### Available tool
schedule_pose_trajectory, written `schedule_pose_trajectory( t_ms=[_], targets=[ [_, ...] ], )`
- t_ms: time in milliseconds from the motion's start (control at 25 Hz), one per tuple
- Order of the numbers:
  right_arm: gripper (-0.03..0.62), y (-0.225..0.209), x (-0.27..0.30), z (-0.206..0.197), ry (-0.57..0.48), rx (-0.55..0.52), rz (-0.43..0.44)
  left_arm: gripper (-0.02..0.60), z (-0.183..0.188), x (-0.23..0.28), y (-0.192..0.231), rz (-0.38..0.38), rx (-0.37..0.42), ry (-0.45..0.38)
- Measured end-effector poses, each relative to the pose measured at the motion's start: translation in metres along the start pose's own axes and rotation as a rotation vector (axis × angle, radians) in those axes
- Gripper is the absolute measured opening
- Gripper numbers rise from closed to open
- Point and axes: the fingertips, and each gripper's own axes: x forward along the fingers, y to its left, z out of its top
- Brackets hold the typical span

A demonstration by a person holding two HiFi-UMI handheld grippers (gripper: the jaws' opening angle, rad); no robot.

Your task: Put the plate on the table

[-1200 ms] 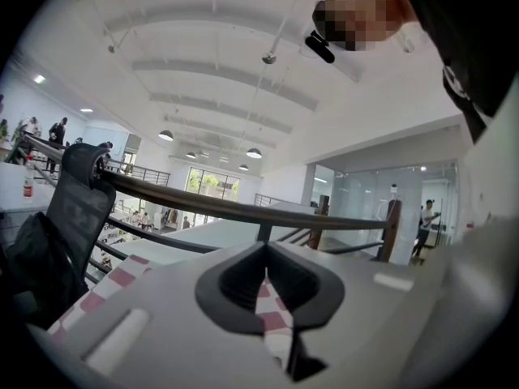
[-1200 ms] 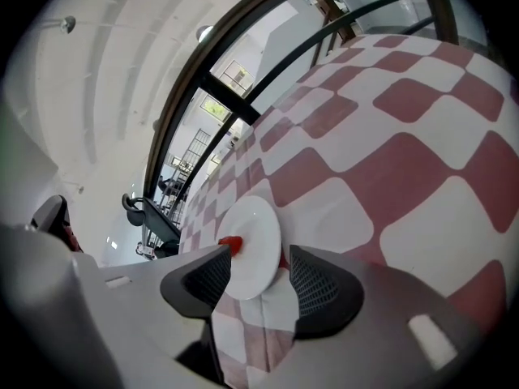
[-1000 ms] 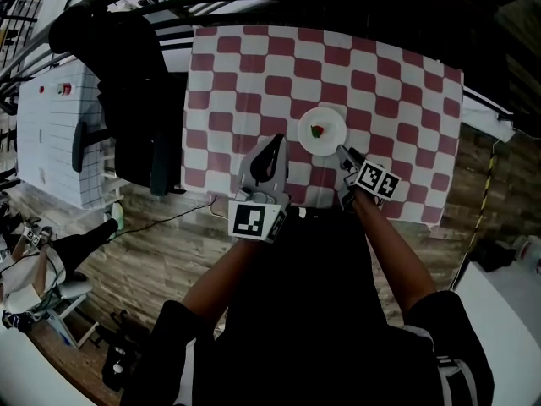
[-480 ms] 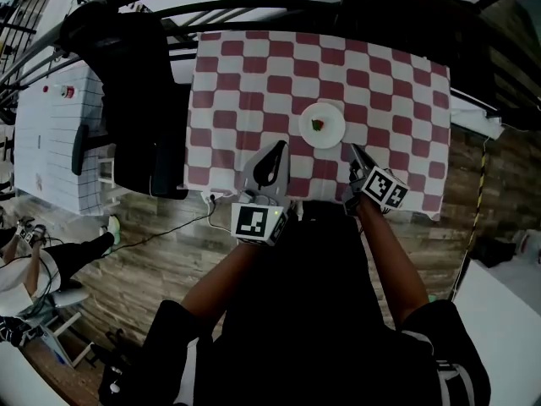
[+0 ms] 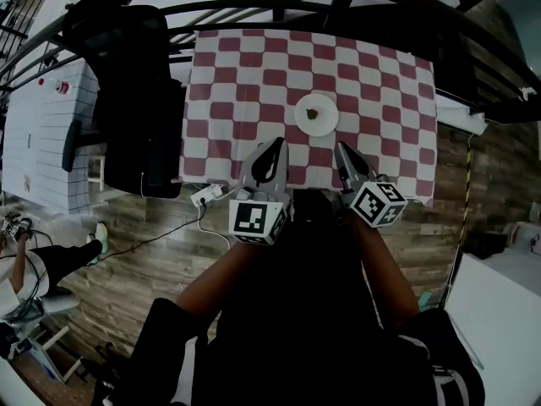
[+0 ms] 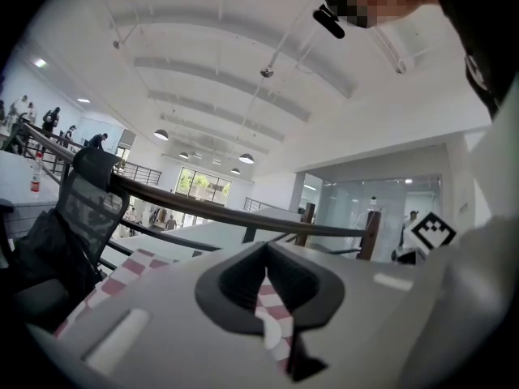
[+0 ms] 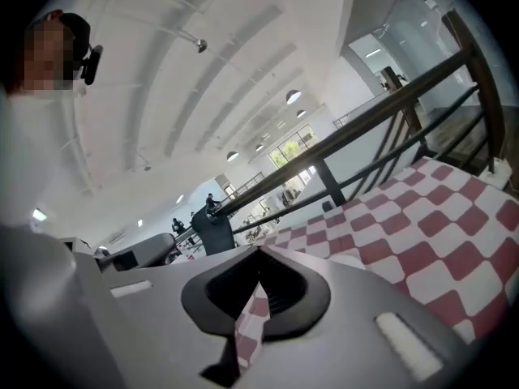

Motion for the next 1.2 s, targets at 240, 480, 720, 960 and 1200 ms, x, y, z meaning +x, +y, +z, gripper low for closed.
schedule_pose_trajectory(
  t_ms=[240,480,720,960,1200],
  targets=[
    [-0.002,0.057,-0.027,0.001,0.01,-0.151,0.021,0.009,-0.005,-0.022,-0.017,-0.03,-0.013,0.011],
    [-0.002,0.083,-0.061,0.006,-0.039,-0.278,0.058,0.009,-0.007,-0.04,-0.048,-0.043,-0.009,0.005],
    [-0.002,0.088,-0.098,0.03,-0.101,-0.415,0.07,0.009,0.014,-0.045,-0.091,0.006,0.047,-0.051],
    [-0.002,0.084,-0.149,0.049,-0.174,-0.496,0.083,0.009,0.016,-0.055,-0.154,0.022,0.105,-0.066],
    [-0.002,0.066,-0.195,0.047,-0.205,-0.511,0.058,0.009,0.003,-0.069,-0.204,0.026,0.116,-0.049]
  ],
)
